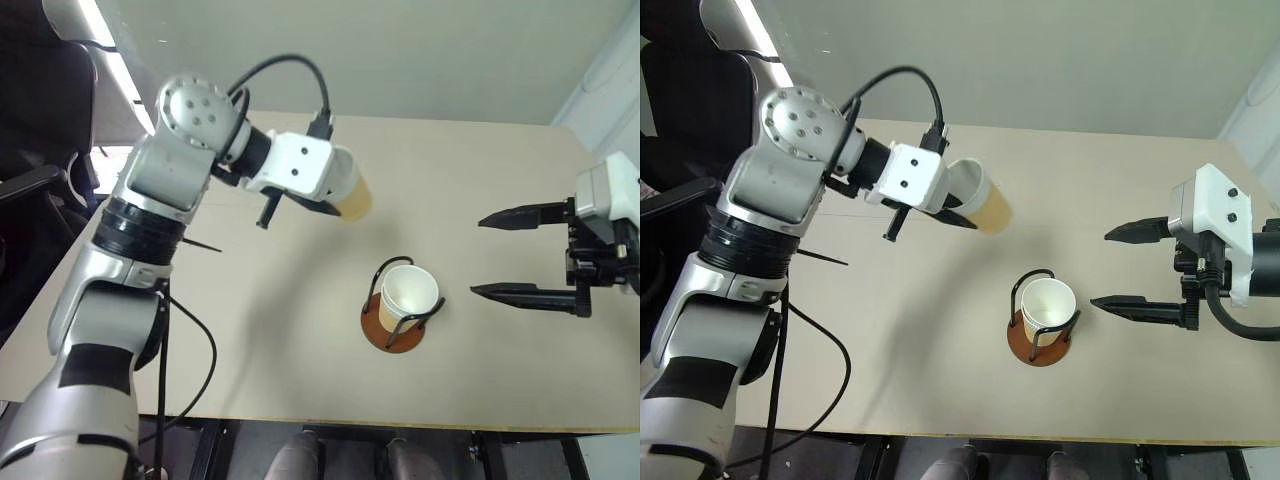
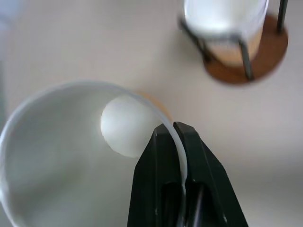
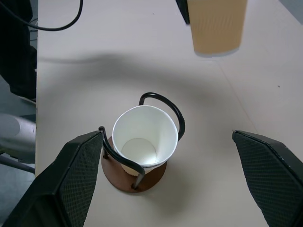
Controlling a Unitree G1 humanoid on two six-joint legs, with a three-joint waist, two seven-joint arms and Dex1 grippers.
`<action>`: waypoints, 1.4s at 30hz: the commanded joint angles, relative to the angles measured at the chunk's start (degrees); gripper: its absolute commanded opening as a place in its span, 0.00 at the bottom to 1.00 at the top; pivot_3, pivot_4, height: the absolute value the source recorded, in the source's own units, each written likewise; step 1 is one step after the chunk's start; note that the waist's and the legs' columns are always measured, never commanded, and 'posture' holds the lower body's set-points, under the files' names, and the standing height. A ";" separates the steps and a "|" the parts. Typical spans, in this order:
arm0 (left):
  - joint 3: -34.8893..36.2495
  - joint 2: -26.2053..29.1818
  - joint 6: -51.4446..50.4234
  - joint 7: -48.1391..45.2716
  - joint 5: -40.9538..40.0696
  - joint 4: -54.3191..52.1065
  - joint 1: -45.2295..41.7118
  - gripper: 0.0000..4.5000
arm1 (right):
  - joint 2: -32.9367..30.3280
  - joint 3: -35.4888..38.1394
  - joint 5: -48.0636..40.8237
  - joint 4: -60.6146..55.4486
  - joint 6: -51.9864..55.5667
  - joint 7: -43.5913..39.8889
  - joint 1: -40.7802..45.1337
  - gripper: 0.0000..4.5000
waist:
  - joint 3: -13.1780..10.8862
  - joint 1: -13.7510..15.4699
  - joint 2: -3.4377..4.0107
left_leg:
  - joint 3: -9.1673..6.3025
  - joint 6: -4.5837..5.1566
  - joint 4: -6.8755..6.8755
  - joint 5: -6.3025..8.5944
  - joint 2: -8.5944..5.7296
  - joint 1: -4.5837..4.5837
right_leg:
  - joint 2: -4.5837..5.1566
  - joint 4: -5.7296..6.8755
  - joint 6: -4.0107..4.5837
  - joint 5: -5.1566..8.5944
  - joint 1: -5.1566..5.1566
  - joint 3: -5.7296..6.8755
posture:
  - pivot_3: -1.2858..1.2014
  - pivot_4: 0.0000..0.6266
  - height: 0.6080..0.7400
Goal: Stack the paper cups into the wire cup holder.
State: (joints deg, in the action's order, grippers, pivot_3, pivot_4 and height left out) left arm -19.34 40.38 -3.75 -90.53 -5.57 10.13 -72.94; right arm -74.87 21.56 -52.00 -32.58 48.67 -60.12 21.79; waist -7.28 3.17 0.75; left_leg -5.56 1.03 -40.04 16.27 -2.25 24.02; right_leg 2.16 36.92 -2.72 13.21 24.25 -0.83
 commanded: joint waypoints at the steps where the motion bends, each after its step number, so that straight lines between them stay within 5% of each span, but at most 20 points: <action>1: 2.22 1.13 -5.44 -1.97 -6.27 -6.50 -1.94 0.01 | 0.05 0.78 -0.10 -0.48 -0.06 0.59 0.38 1.00 | 0.00 0.00 0.00 | 0.00 0.00 0.00 0.00 0.00 0.00 | 0.00 0.01 0.00 0.00 0.00 0.00 | 0.52 0.24 1.00; 10: 0.15 0.02 -19.73 -1.97 -22.87 -14.92 -6.40 0.01 | -1.10 2.78 2.36 0.00 -0.81 -1.92 -2.86 1.00 | 0.00 0.07 -0.01 | 0.00 0.00 -0.03 0.00 -0.02 0.00 | 0.04 0.00 -0.05 -0.03 -0.03 0.00 | 0.52 0.24 1.00; 17: -10.23 1.94 -15.19 -1.97 -22.29 -13.74 -7.43 0.01 | -3.02 7.98 7.81 0.57 -2.34 -6.56 -8.41 1.00 | 0.00 0.05 0.01 | 0.02 0.00 -0.04 0.00 -0.01 -0.05 | 0.05 0.04 -0.05 -0.03 -0.05 -0.01 | 0.52 0.24 1.00; 25: -17.97 0.38 -8.67 -1.97 -19.63 -8.59 -9.75 0.01 | -5.78 12.94 5.75 1.54 0.63 -6.91 -4.40 1.00 | 0.00 0.06 0.01 | 0.02 0.00 -0.03 0.00 -0.02 -0.05 | 0.05 0.02 -0.06 -0.05 -0.05 -0.03 | 0.52 0.24 1.00; 40: -23.99 -7.12 -1.49 -1.97 -13.58 -1.62 -12.42 0.01 | -7.25 14.67 -0.62 -0.75 7.53 -3.09 1.40 1.00 | -0.01 0.15 0.01 | 0.03 0.00 -0.03 0.01 -0.02 -0.01 | 0.06 0.00 -0.07 -0.05 -0.05 -0.03 | 0.52 0.24 1.00; 42: -24.25 -3.71 0.29 -1.97 -14.63 -3.17 -11.55 0.01 | -7.15 14.74 -0.50 -0.86 7.62 -2.79 1.46 1.00 | -0.01 0.12 0.02 | 0.03 0.01 -0.03 0.01 -0.02 0.00 | 0.06 0.00 -0.08 -0.05 -0.05 -0.03 | 0.52 0.24 1.00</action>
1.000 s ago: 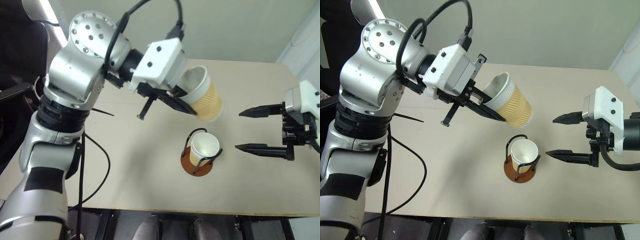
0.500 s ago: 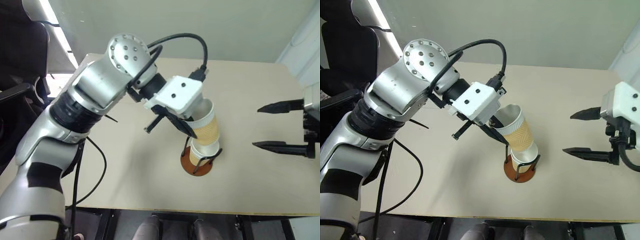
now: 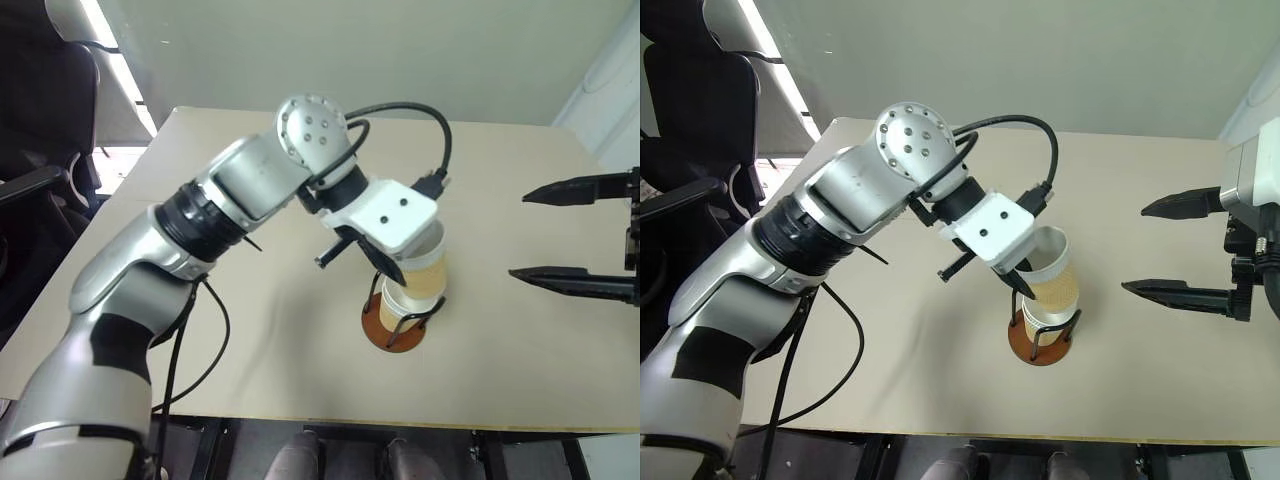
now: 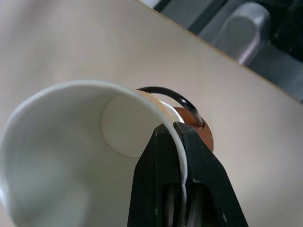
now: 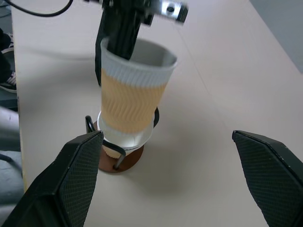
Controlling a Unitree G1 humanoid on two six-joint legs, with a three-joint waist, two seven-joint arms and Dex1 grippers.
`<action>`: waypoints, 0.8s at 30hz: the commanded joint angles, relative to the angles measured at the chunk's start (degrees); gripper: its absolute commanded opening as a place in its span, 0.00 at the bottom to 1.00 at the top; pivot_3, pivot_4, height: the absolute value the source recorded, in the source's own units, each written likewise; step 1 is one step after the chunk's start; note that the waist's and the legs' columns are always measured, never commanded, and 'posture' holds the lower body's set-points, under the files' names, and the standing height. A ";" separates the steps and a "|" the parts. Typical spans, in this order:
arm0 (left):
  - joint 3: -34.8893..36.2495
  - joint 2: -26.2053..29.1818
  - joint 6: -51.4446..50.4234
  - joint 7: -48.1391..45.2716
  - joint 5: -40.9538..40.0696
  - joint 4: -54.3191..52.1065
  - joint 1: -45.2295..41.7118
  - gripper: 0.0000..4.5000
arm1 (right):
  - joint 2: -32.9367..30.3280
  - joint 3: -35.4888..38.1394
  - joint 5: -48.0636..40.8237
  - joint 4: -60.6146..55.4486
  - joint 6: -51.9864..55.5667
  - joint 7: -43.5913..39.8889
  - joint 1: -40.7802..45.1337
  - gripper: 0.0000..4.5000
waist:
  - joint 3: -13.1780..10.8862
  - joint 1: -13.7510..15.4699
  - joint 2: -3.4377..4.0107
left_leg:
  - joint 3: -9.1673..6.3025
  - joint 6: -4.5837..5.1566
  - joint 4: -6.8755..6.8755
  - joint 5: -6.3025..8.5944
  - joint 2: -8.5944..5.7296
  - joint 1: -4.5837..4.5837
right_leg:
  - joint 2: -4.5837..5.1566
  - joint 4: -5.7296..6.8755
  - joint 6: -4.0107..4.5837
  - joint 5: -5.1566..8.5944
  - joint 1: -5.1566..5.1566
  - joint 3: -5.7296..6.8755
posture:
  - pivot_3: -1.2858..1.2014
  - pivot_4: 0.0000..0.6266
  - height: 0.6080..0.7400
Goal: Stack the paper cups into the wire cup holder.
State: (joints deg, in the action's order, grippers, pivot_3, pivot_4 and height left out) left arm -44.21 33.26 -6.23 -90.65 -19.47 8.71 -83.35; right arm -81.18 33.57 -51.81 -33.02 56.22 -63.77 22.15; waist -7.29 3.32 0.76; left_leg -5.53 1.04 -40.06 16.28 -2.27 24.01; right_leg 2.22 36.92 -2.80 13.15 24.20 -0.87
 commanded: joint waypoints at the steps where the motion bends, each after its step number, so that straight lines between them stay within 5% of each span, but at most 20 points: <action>1: 0.47 5.70 3.91 -1.85 -1.41 -2.71 -0.56 0.01 | -0.81 2.66 -0.75 -0.46 0.14 1.06 1.19 1.00 | -0.02 -0.05 0.03 | 0.00 0.00 0.01 0.00 0.00 0.00 | 0.00 0.00 0.00 0.00 0.01 0.00 | 0.52 0.24 1.00; 10: -2.47 9.80 6.68 -1.85 -3.85 -2.95 -1.11 0.01 | -0.15 2.05 -1.01 -1.07 -0.20 2.01 1.06 1.00 | 0.01 0.20 0.09 | 0.00 0.08 -0.04 0.04 -0.04 0.03 | 0.02 -0.10 -0.10 -0.06 0.00 -0.04 | 0.52 0.24 1.00; 24: -0.40 7.56 7.89 -1.85 -4.13 -1.62 -1.36 0.01 | -0.17 3.16 -0.74 -1.28 0.12 2.12 0.21 1.00 | 0.01 0.17 0.09 | 0.03 0.10 -0.02 0.05 -0.03 0.02 | 0.02 -0.09 -0.10 -0.06 0.01 -0.07 | 0.52 0.24 1.00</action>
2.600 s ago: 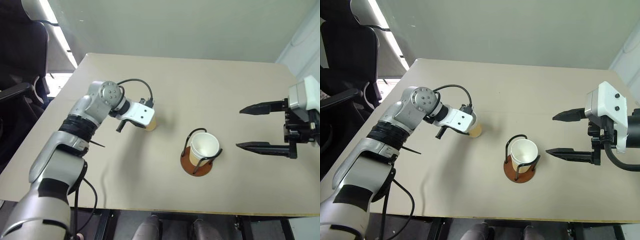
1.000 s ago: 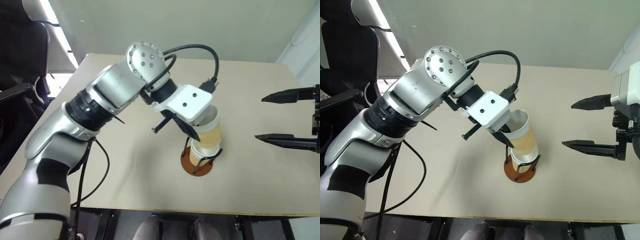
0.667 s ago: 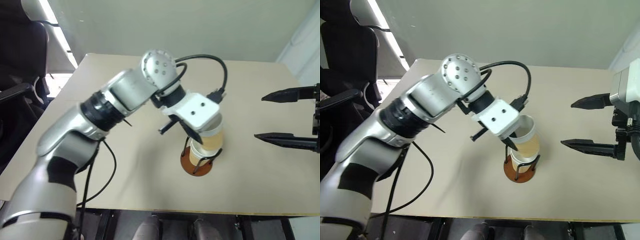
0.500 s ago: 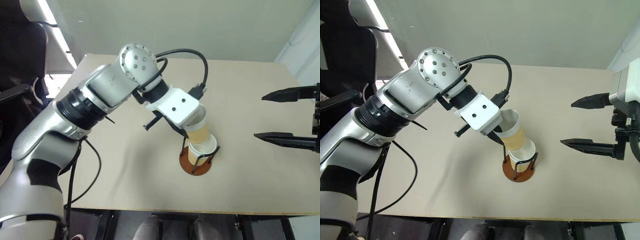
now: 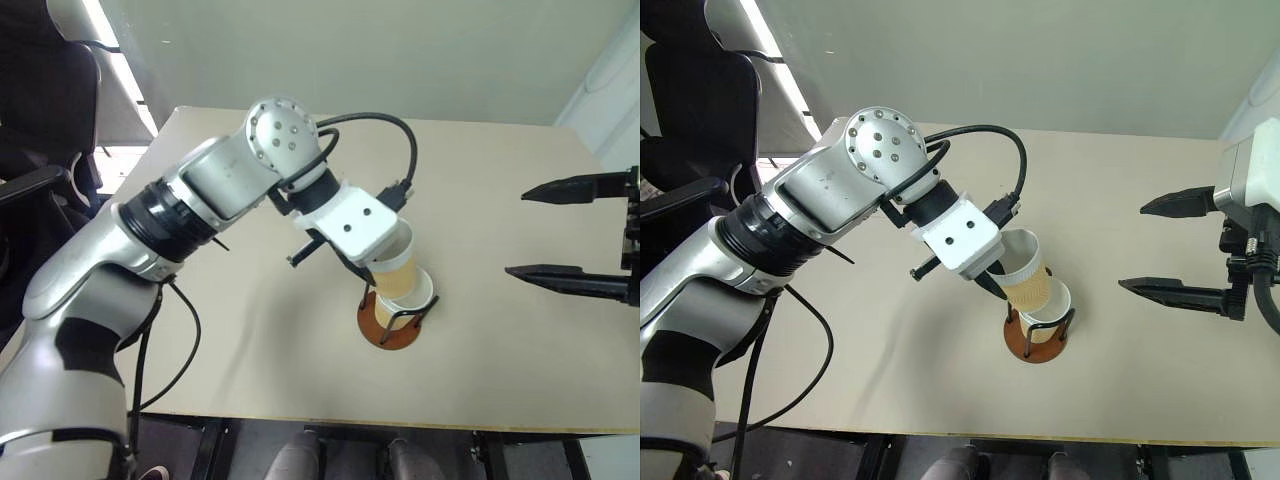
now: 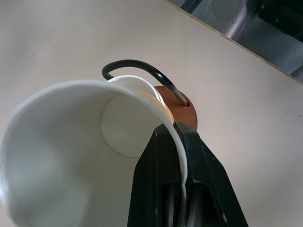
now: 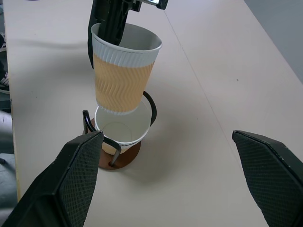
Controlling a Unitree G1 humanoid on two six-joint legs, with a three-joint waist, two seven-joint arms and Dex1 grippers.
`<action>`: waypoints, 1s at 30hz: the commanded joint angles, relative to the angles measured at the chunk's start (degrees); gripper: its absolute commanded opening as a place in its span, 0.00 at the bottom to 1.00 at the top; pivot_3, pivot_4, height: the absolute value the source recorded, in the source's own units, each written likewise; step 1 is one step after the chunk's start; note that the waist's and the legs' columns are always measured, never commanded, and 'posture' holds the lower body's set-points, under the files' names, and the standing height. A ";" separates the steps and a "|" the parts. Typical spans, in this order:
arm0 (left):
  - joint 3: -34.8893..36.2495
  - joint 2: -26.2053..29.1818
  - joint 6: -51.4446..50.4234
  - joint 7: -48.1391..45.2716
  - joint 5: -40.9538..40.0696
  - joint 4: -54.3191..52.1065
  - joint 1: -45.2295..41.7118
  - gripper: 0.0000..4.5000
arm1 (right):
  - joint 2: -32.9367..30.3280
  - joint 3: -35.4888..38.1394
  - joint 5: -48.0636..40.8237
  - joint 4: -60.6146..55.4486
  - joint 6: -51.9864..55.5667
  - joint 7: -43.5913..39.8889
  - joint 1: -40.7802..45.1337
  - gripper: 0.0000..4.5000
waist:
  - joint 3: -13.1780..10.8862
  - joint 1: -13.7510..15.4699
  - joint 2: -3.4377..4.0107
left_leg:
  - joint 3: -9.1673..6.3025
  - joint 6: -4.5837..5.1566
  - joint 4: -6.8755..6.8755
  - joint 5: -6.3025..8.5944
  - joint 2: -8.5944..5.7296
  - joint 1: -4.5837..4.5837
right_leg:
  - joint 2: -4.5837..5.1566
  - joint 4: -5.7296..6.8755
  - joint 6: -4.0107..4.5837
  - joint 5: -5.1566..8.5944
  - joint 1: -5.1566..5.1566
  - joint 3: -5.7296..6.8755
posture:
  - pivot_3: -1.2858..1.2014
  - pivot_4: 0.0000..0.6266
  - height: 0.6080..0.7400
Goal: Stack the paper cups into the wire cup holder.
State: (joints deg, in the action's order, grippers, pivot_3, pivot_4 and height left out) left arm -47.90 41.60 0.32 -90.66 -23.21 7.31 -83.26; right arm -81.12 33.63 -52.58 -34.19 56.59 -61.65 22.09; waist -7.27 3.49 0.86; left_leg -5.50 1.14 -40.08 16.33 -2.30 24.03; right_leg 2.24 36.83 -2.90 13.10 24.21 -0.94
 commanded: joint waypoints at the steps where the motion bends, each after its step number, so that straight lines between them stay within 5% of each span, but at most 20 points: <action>1: 3.75 -1.13 1.58 -1.84 0.00 -0.06 -1.49 0.01 | -0.29 3.12 0.06 -0.05 -0.25 0.00 0.27 1.00 | 0.00 0.00 0.00 | 0.00 0.00 0.00 0.00 0.00 0.00 | 0.00 0.00 0.00 0.00 0.00 0.00 | 0.52 0.24 1.00; 30: 1.04 -0.17 0.78 -1.84 -1.55 0.28 -2.69 0.01 | 1.05 4.21 1.11 -1.09 -0.34 1.03 -2.32 1.00 | 0.00 -0.01 0.00 | 0.03 0.00 0.00 0.00 0.00 0.00 | 0.00 0.00 0.00 0.00 0.00 -0.01 | 0.52 0.24 1.00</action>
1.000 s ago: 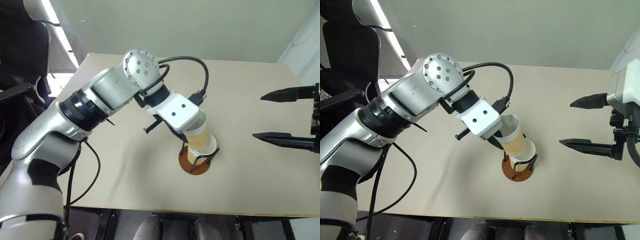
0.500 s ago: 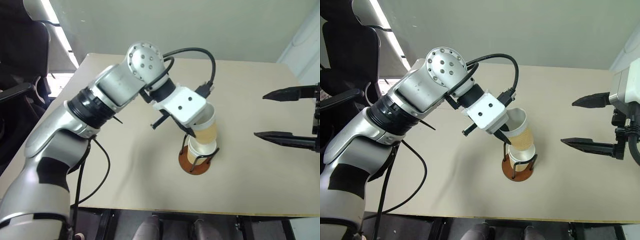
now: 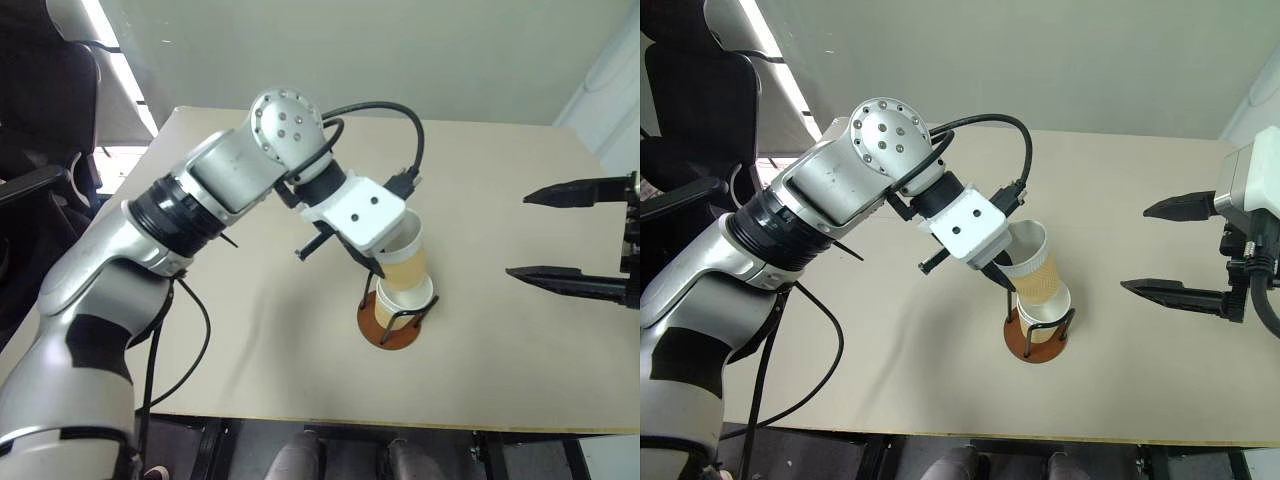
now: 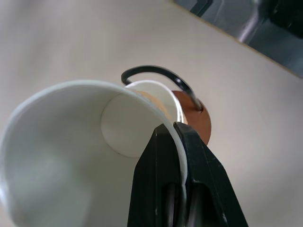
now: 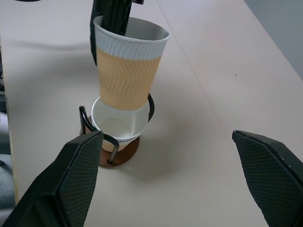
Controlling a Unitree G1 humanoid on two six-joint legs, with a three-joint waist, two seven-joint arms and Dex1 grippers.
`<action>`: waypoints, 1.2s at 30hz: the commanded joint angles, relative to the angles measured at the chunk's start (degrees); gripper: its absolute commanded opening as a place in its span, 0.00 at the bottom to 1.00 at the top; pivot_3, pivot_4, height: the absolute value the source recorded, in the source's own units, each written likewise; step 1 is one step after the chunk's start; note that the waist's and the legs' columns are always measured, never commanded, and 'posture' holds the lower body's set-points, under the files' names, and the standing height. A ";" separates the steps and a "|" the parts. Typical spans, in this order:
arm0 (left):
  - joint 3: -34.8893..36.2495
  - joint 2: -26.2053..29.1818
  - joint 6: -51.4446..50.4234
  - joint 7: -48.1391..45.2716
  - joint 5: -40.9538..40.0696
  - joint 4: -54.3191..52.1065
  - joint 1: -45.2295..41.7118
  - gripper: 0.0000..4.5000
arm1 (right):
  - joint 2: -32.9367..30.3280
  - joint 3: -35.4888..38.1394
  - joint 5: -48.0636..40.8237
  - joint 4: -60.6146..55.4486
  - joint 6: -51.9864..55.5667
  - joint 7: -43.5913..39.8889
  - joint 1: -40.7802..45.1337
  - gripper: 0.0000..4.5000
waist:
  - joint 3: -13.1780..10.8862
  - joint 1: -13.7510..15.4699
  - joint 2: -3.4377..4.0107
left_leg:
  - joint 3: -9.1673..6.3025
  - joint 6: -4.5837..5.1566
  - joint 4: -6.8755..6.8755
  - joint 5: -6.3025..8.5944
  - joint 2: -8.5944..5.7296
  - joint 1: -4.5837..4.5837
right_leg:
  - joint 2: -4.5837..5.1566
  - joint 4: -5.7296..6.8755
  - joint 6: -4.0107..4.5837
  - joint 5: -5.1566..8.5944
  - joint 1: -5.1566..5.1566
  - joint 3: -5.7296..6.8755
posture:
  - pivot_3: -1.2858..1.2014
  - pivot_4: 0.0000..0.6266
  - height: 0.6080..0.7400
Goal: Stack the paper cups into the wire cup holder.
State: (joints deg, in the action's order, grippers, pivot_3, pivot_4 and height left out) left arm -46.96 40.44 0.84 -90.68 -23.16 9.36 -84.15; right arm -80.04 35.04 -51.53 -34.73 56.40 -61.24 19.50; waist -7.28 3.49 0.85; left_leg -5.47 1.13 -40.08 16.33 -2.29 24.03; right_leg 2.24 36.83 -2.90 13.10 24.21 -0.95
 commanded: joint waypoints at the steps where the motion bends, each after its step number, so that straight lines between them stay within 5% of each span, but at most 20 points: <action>1: 0.00 1.16 0.11 -1.82 -1.94 -1.98 -1.77 0.01 | 0.03 2.82 0.09 -0.59 -0.14 0.65 0.24 1.00 | 0.00 0.00 0.00 | 0.00 0.00 0.00 0.00 0.00 0.00 | 0.00 0.00 0.00 0.00 0.00 0.00 | 0.52 0.24 1.00; 7: -1.32 -7.48 3.20 -1.82 3.42 7.59 -2.12 0.01 | 0.20 2.88 0.04 -0.77 0.04 0.88 0.17 1.00 | -0.01 0.49 -0.02 | 0.00 0.03 -0.10 0.01 -0.03 -0.01 | 0.04 0.00 -0.04 -0.03 -0.07 0.00 | 0.52 0.24 1.00; 27: -1.64 -10.02 5.24 -1.82 6.22 10.64 -2.19 0.01 | -0.12 3.01 0.07 -0.51 0.19 0.88 0.24 1.00 | -0.01 0.30 -0.01 | 0.17 0.07 -0.01 0.03 -0.01 -0.01 | 0.05 0.05 -0.08 -0.04 -0.02 -0.11 | 0.52 0.24 1.00; 36: -1.17 -10.96 5.29 -1.82 6.43 11.63 -2.53 0.69 | -0.28 2.93 0.08 -0.32 0.30 0.70 0.19 1.00 | -0.01 0.30 -0.01 | 0.18 0.07 -0.01 0.03 -0.01 -0.01 | 0.05 0.05 -0.08 -0.04 -0.02 -0.12 | 0.52 0.24 1.00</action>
State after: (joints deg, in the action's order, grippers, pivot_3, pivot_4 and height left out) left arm -49.68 29.92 5.42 -90.70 -16.52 21.22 -84.66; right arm -79.69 35.40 -51.53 -35.34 56.74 -60.74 19.20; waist -7.28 3.79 0.84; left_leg -5.29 1.21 -40.09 16.36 -2.30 24.03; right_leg 2.29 36.88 -2.98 13.06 24.20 -1.07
